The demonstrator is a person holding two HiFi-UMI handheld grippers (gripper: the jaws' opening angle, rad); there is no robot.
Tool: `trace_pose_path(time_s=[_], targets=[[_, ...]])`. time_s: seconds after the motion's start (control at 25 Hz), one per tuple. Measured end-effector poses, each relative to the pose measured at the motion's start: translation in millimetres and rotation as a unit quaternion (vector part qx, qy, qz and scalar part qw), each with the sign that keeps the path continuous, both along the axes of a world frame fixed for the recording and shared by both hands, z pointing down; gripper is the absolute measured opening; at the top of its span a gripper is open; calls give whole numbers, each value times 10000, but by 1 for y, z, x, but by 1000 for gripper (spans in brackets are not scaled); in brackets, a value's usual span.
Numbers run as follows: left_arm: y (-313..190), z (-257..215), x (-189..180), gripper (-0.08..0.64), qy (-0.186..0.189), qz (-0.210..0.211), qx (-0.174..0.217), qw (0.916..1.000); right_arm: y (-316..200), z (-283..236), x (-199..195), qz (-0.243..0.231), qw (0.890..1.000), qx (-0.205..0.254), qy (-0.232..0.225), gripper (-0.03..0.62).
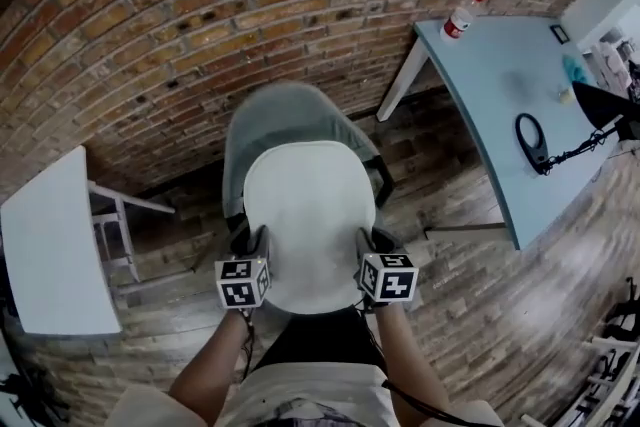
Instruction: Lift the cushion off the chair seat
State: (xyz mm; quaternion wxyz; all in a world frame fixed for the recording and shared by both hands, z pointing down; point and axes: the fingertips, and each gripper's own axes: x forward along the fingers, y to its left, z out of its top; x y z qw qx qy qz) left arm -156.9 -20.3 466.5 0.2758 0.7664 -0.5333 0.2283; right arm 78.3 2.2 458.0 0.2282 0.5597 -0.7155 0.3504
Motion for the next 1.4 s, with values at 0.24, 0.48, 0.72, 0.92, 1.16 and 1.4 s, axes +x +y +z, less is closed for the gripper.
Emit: trace_pose_path(time_s=[0.24, 0.48, 0.72, 0.92, 1.16, 1.4], targets=[[11, -72, -8, 109, 21, -77, 320, 9995, 11, -70, -8, -36, 9991, 421, 28, 77], [20, -131, -13, 103, 96, -74, 635, 9979, 17, -124, -13, 28, 9972, 740, 40, 77], [26, -174, -12, 103, 180, 45, 915, 9956, 27, -170, -10, 1, 9951, 989, -26, 77], [22, -202, -5, 103, 210, 92, 1107, 9936, 24, -200, -4, 38, 9919, 1264, 78, 77], [24, -223, 0, 103, 196, 153, 1320, 9909, 28, -217, 1, 118, 9898, 1414, 87, 72], [23, -228, -1, 103, 255, 121, 1332, 9907, 26, -223, 0, 110, 9890, 1472, 93, 67]])
